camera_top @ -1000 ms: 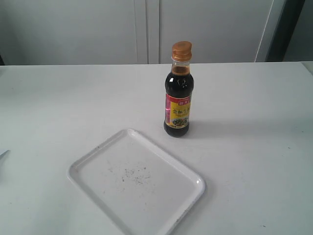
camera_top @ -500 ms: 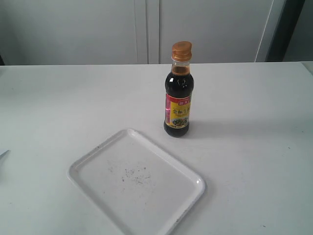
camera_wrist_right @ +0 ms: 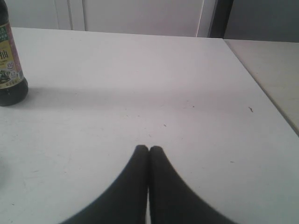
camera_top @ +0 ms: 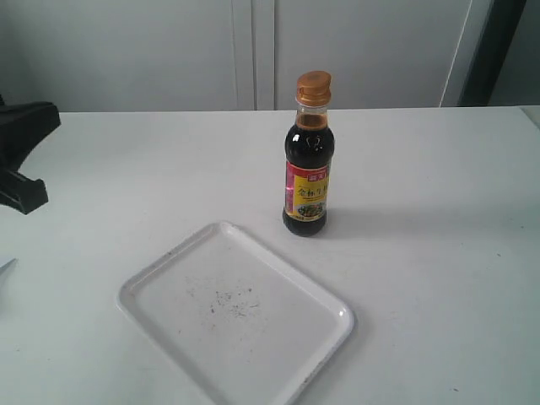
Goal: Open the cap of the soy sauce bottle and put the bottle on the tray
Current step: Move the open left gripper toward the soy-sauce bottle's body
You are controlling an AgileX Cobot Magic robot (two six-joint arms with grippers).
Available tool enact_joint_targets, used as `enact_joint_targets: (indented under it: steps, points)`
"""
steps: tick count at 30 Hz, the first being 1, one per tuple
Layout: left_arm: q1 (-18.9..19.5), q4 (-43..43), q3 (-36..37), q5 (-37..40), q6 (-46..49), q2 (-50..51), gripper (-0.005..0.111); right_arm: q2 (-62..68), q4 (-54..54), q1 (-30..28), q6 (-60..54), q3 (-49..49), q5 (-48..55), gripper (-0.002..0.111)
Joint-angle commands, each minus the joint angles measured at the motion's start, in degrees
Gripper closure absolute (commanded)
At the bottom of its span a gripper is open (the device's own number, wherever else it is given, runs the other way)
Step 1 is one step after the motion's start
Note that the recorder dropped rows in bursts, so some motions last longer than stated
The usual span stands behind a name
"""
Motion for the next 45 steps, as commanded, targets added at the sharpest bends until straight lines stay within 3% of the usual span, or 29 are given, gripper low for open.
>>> enact_joint_targets:
  steps: [1, 8, 11, 14, 19, 22, 31, 36, 45]
  points:
    - [-4.44, 1.53, -1.75, -1.80, 0.59, 2.72, 0.107, -0.28, -0.07, -0.19, -0.04, 0.26, -0.13, 0.108]
    - [-13.09, 1.53, -5.36, -2.25, 3.88, 8.14, 0.107, -0.28, 0.13, -0.19, -0.04, 0.26, -0.13, 0.108]
    - [-15.10, 1.53, -6.78, -2.76, 5.28, 10.80, 0.100, -0.28, 0.13, -0.19, -0.04, 0.26, -0.13, 0.108]
    - [-15.67, 1.53, -7.90, -6.05, 5.88, 13.58, 0.079, -0.28, 0.13, -0.19, -0.04, 0.26, -0.13, 0.108]
    - [-15.67, -1.02, -8.10, -11.90, 6.22, 17.84, 0.020, -0.28, 0.13, -0.19, -0.04, 0.26, -0.13, 0.108]
    - [-15.67, -0.90, -8.10, -15.91, 6.22, 20.28, 0.003, -0.28, 0.13, -0.19, -0.04, 0.26, -0.13, 0.108]
    - [-16.47, -2.59, -9.18, -19.15, 10.99, 28.95, 0.002, -0.28, 0.13, -0.19, -0.04, 0.26, -0.13, 0.108]
    - [-18.81, -3.55, -12.34, -19.15, 12.59, 33.43, 0.002, -0.28, 0.13, -0.19, -0.04, 0.26, -0.13, 0.108]
    - [-19.04, -4.27, -18.08, -19.15, 13.45, 40.48, 0.002, -0.28, 0.13, -0.19, -0.04, 0.26, -0.13, 0.108]
